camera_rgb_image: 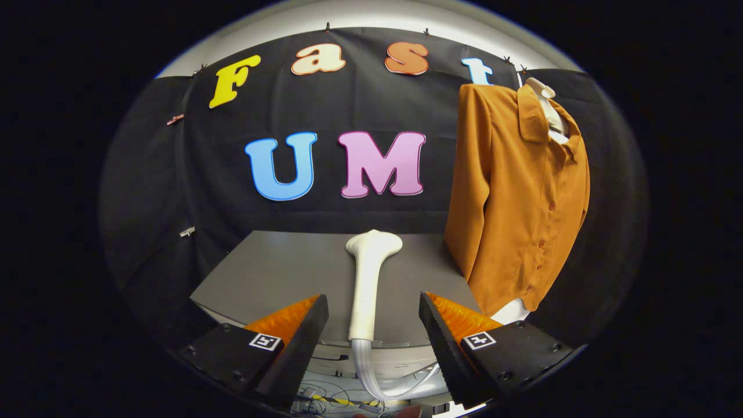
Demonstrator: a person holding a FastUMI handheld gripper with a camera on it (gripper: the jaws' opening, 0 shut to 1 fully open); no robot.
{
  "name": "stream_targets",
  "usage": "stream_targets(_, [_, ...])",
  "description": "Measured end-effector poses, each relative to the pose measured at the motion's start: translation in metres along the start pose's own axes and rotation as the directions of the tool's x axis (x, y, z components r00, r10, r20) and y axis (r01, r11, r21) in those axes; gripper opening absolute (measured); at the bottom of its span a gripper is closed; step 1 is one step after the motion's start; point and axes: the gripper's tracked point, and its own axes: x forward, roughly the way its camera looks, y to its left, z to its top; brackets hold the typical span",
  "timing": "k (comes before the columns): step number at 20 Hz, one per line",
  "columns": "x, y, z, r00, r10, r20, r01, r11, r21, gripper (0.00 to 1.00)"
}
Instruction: Iron the clothes twice with a garment steamer, once on the left side and once on the right side.
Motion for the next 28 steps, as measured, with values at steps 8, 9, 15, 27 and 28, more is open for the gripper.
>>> stream_targets(8, [0.057, 0.016, -0.063, 0.988, -0.003, -0.153, -0.001, 1.0, -0.025, 0.8])
stream_targets(9, [0.061, 0.017, -0.067, 0.987, -0.006, -0.162, 0.002, 1.0, -0.024, 0.76])
stream_targets(15, [0.078, 0.016, -0.078, 0.985, -0.02, -0.169, 0.021, 1.0, -0.001, 0.43])
stream_targets(27, [0.025, 0.013, -0.034, 0.999, 0.018, 0.035, -0.019, 0.999, 0.046, 0.21])
stream_targets(28, [0.016, 0.012, -0.025, 0.998, 0.022, 0.058, -0.025, 0.999, 0.047, 0.21])
